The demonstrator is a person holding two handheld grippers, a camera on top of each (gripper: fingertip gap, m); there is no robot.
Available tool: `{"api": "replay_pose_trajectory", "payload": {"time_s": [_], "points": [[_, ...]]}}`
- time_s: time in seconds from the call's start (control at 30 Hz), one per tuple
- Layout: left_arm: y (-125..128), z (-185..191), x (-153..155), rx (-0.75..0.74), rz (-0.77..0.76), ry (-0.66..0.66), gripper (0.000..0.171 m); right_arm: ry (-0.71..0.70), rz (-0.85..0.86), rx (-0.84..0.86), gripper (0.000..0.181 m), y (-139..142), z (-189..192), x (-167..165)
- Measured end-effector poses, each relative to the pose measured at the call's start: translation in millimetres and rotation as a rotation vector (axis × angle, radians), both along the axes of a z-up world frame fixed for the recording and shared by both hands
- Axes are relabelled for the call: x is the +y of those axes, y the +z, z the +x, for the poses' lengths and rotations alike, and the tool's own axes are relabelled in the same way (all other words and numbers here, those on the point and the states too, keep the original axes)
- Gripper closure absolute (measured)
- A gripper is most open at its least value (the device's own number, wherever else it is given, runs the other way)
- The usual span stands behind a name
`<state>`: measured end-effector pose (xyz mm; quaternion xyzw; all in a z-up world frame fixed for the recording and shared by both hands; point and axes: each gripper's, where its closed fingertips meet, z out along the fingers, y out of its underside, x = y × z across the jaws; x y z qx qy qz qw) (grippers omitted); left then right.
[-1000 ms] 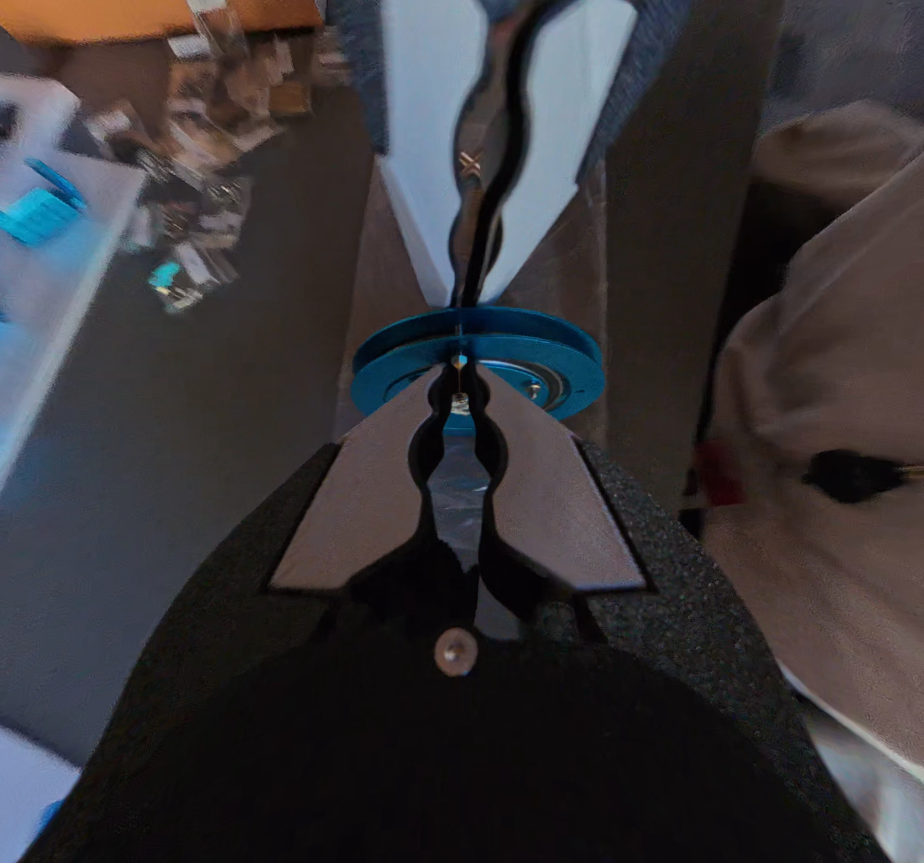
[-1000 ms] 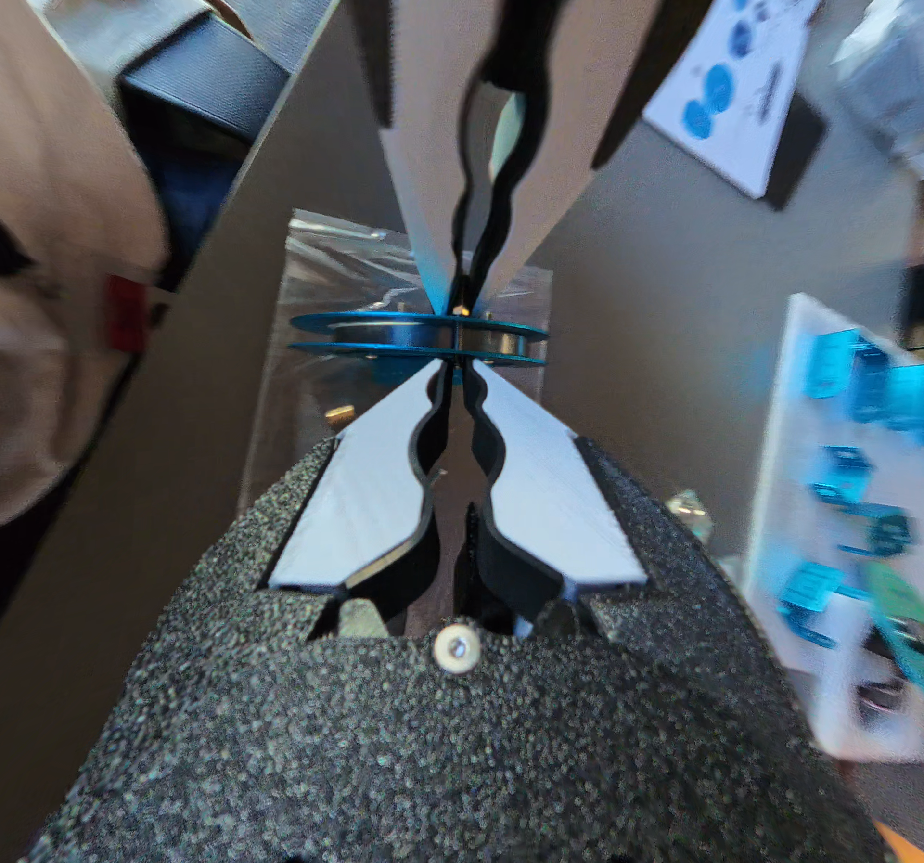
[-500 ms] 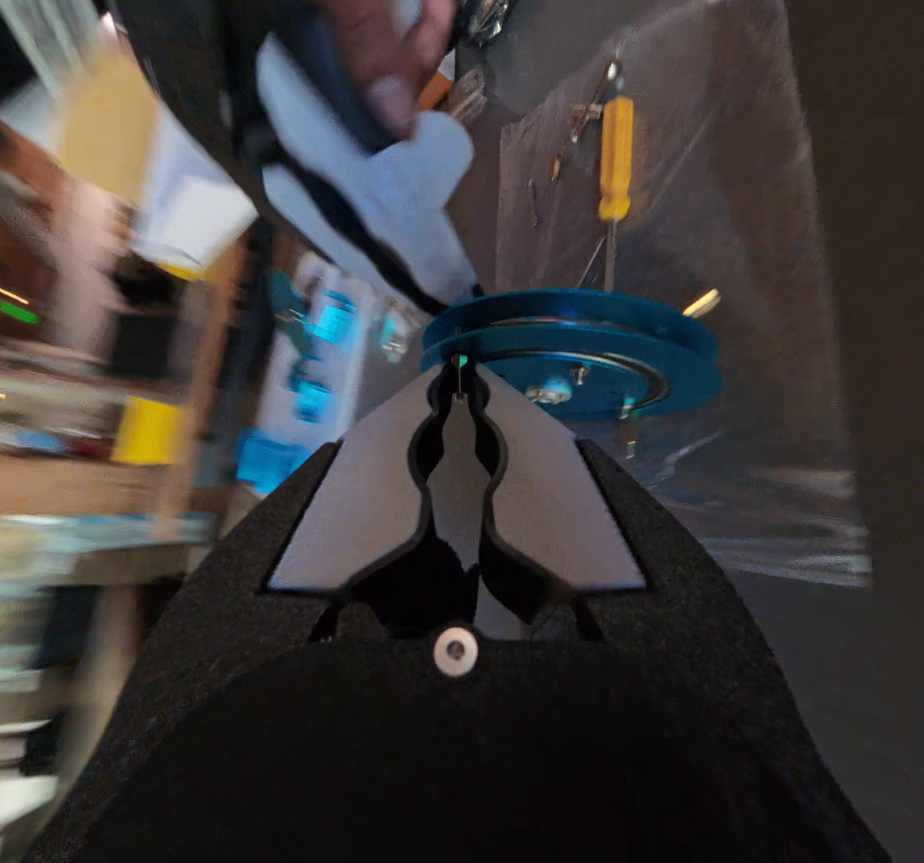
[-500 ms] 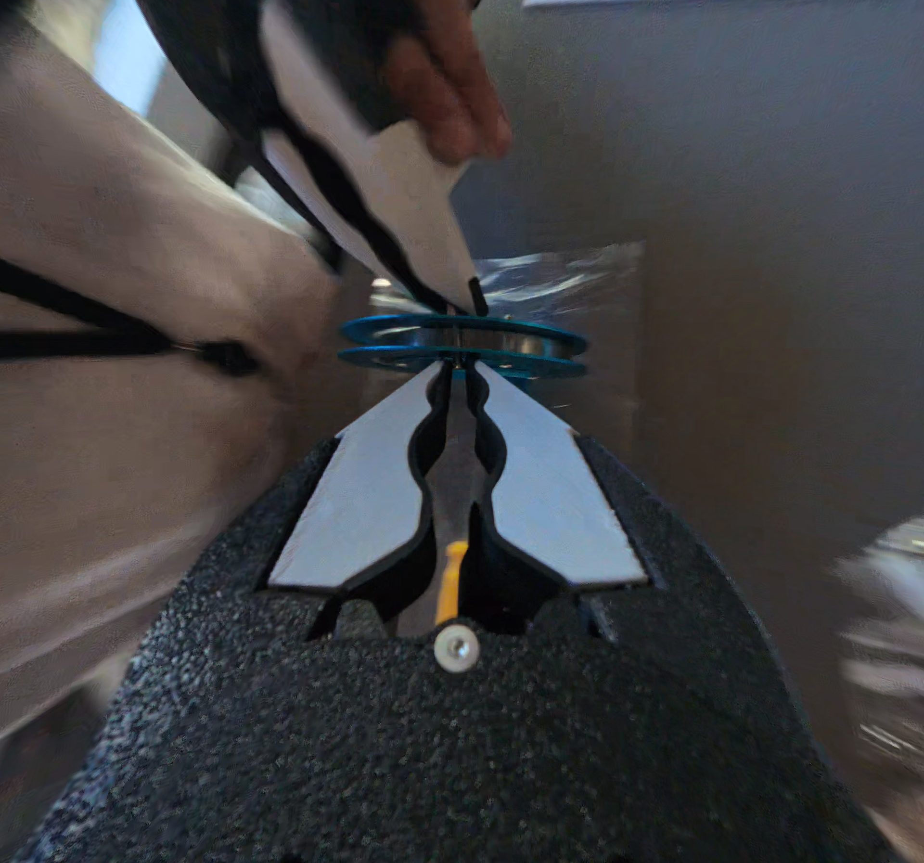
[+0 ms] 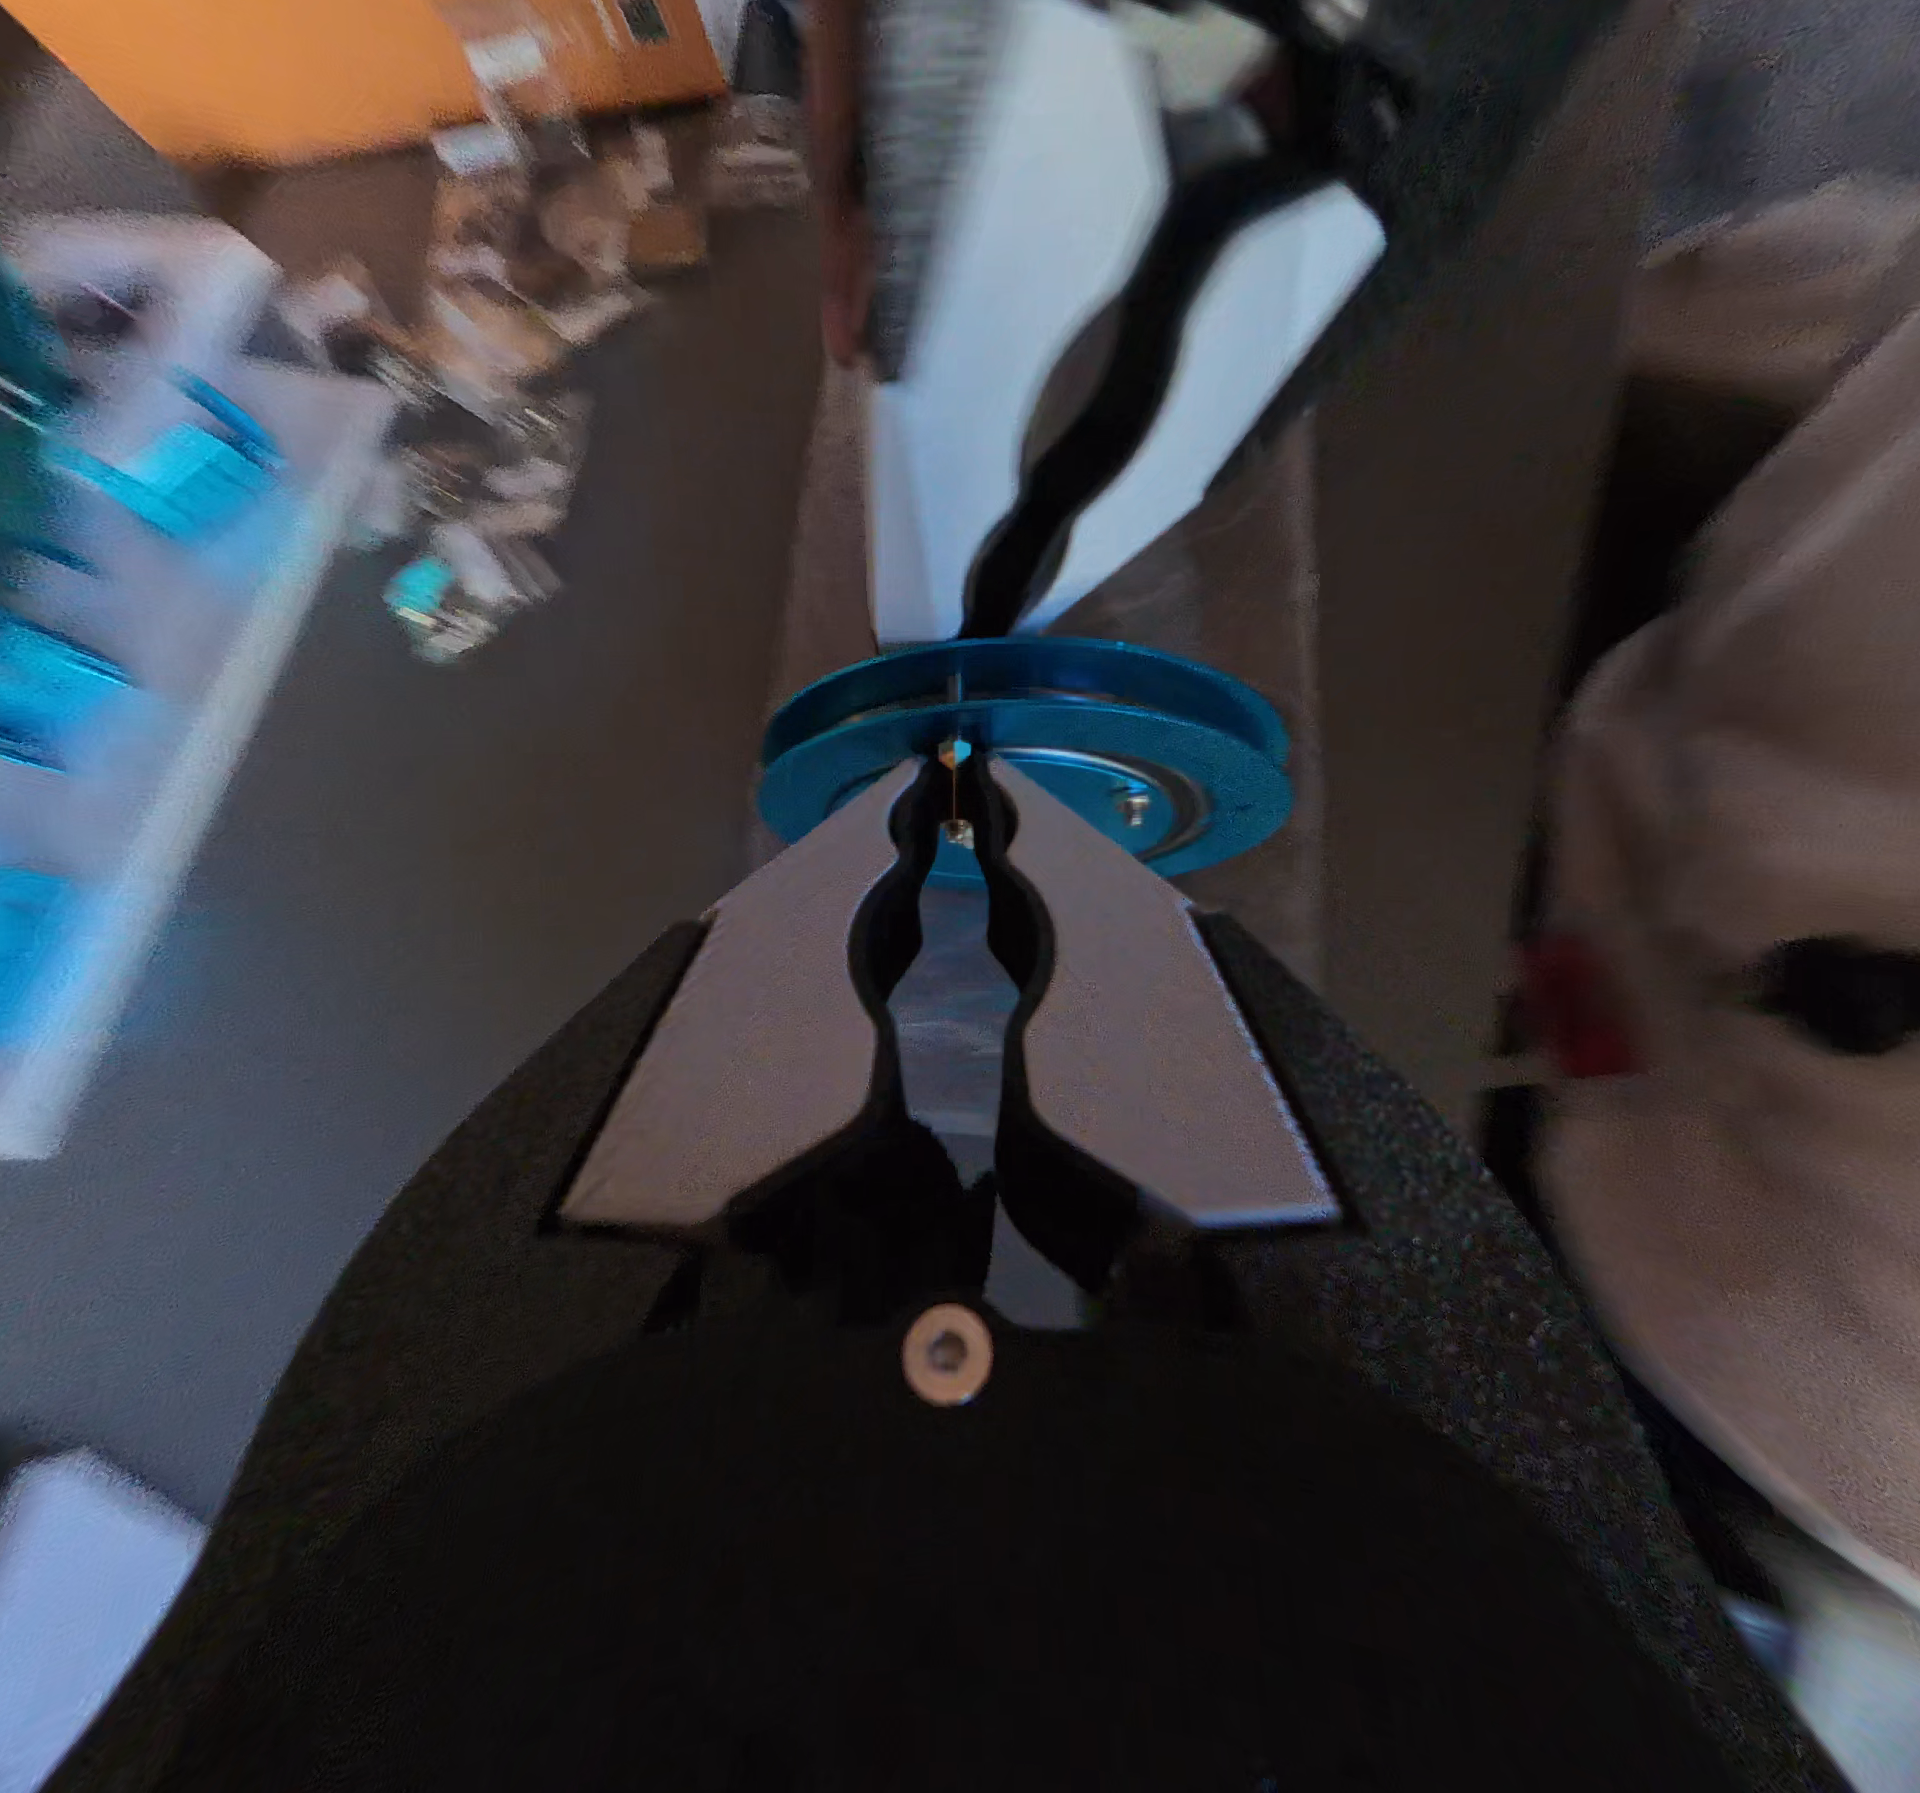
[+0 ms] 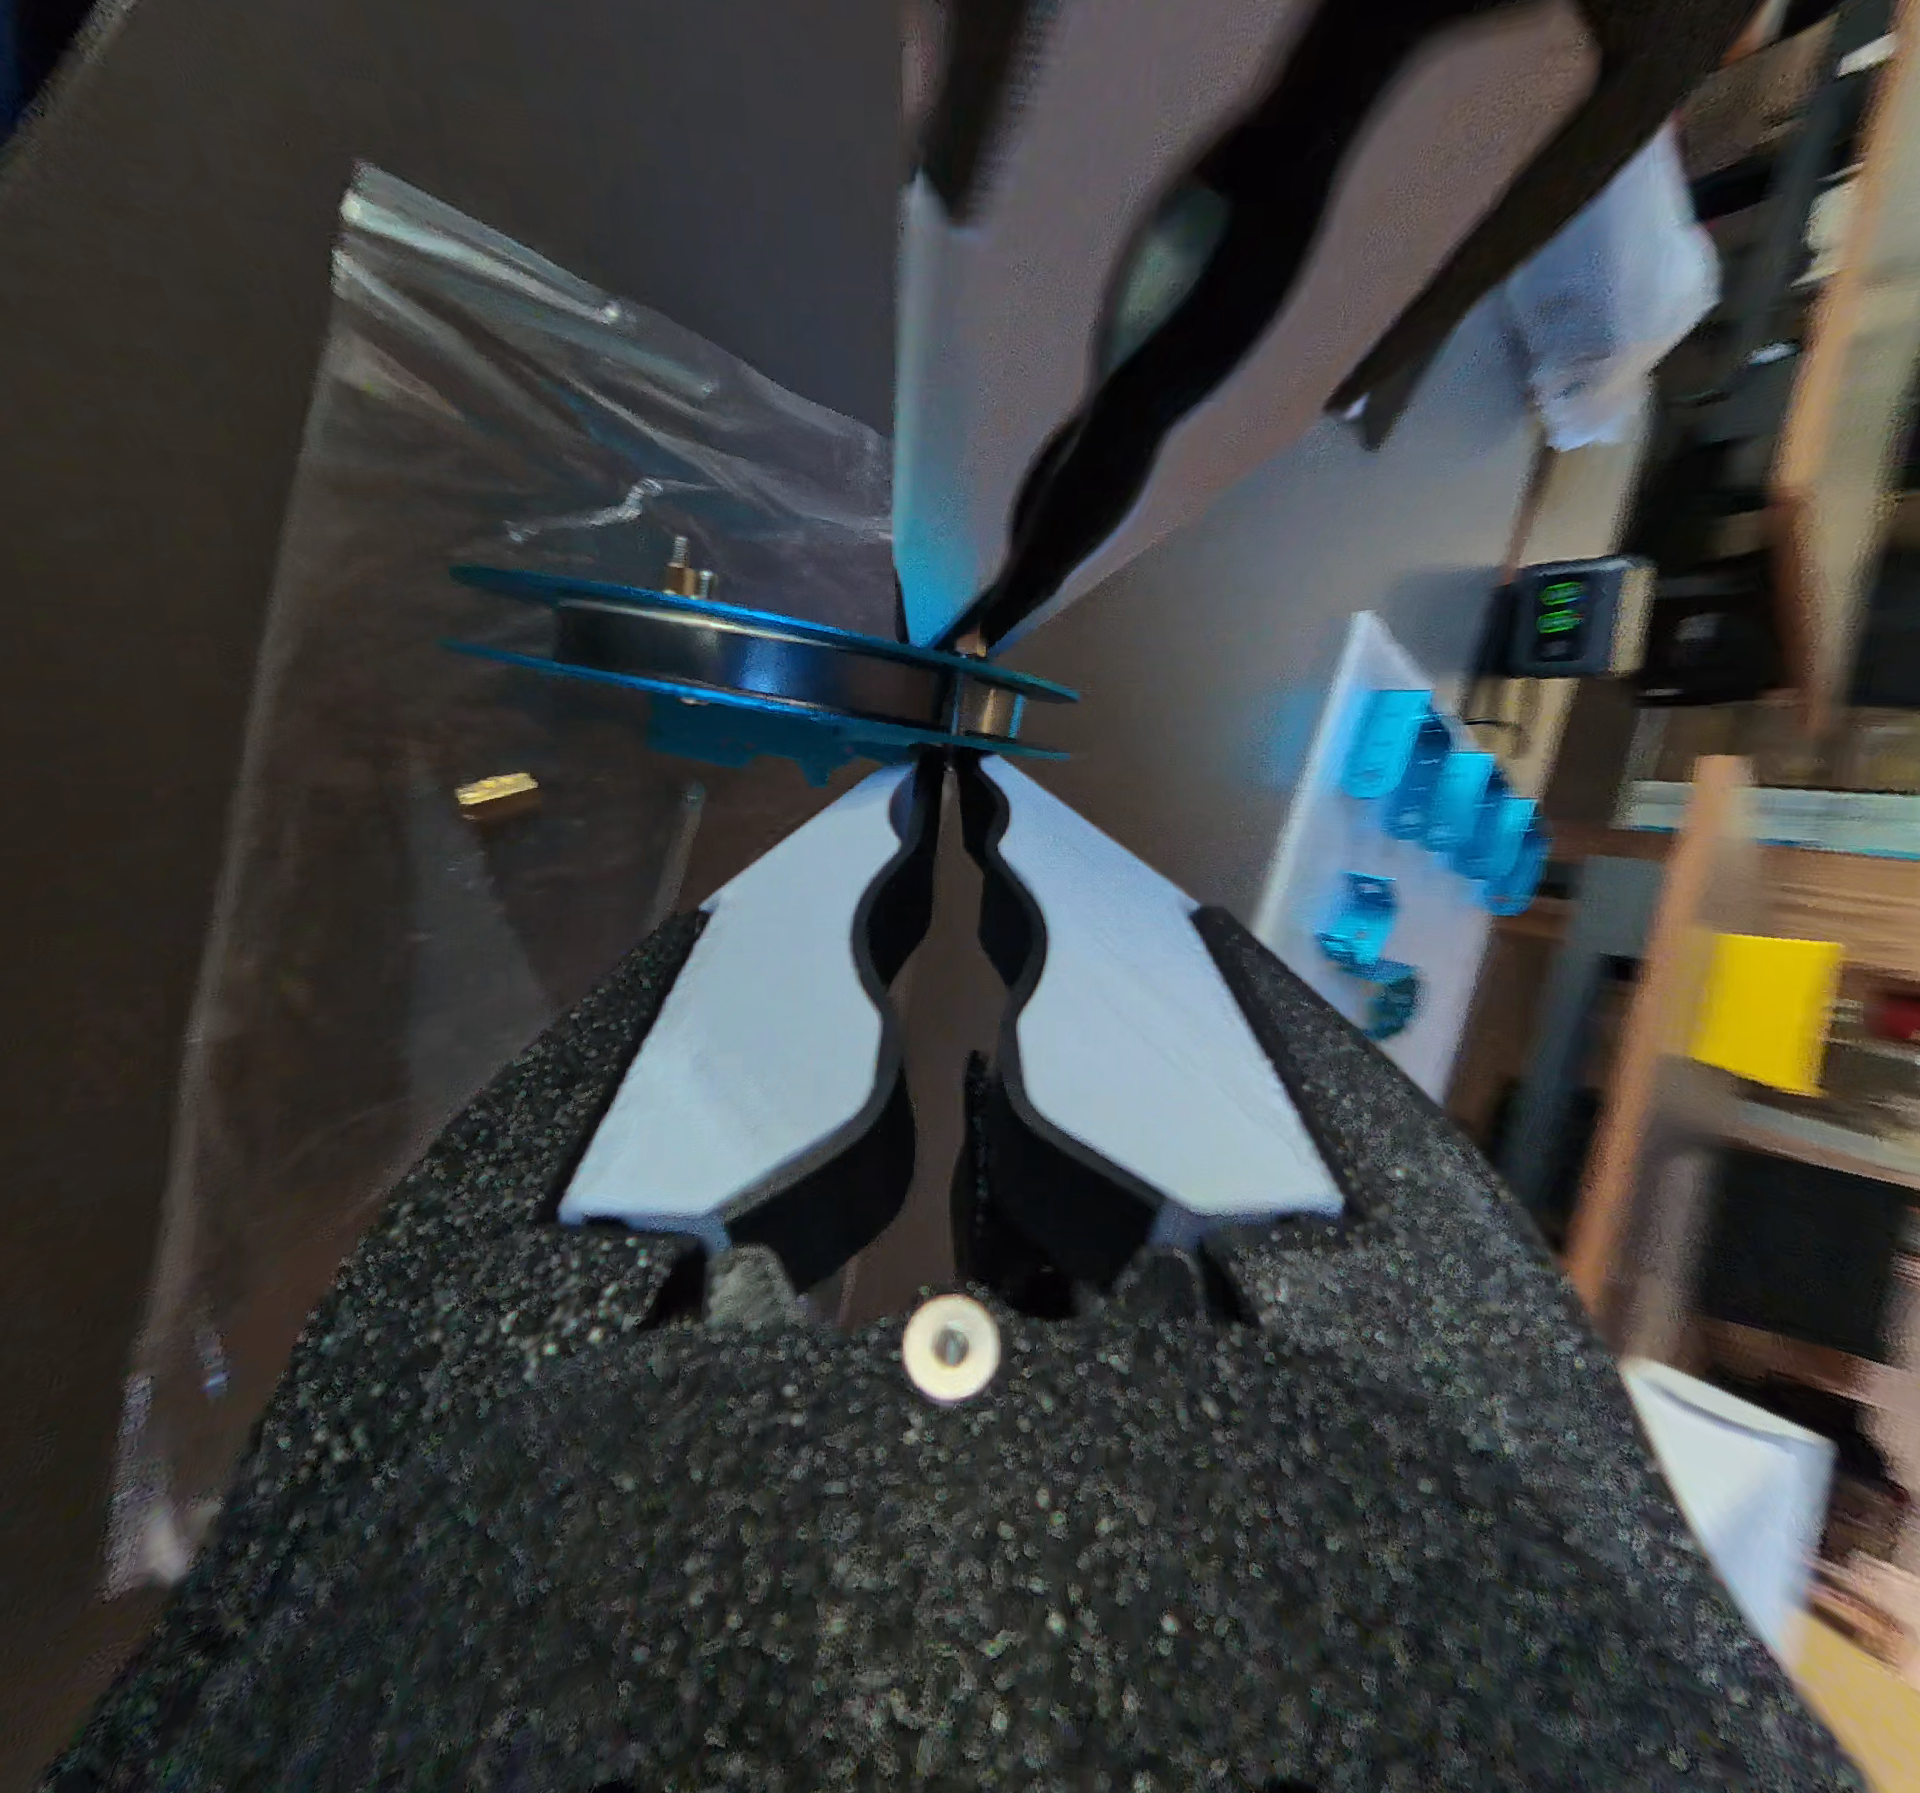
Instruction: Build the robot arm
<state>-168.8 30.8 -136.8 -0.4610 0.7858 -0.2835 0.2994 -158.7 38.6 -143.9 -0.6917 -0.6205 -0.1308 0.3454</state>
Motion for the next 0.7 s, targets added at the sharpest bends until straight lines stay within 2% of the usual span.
{"api": "replay_pose_trajectory", "payload": {"time_s": [0.17, 0.23, 0.3, 0.37, 0.43, 0.5, 0.57, 0.7], "points": [[6.2, 5.6, 8.6, -0.319, 0.99, -0.079, 0.168, -0.091, -0.502, 0.355, 0.18, -5.7, -3.5, -10.8], [8.2, 6.8, 8.9, -0.403, 1.193, -0.09, 0.169, -0.137, -0.719, 0.484, 0.179, -5.6, -5.1, -14.7], [8.4, 8.0, 11.0, -0.423, 1.227, -0.078, 0.168, -0.172, -0.917, 0.599, 0.179, -4.5, -6.6, -18.1], [6.2, 9.0, 15.0, -0.385, 1.053, -0.04, 0.168, -0.18, -0.905, 0.628, 0.178, -5.0, -5.4, -13.1], [3.0, 8.4, 17.3, -0.312, 0.725, 0.014, 0.168, -0.147, -0.69, 0.532, 0.178, -5.8, -3.1, -5.6], [1.6, 6.6, 15.6, -0.209, 0.375, 0.049, 0.168, -0.108, -0.375, 0.357, 0.177, -5.7, 1.2, 3.6], [1.6, 4.1, 9.1, -0.109, 0.068, 0.053, 0.168, -0.069, -0.134, 0.188, 0.173, -4.9, 2.7, 5.7], [2.6, 1.3, 0.2, 0.086, -0.372, 0.08, 0.168, -0.031, 0.088, -0.013, 0.174, -0.5, 3.6, 4.3]]}}
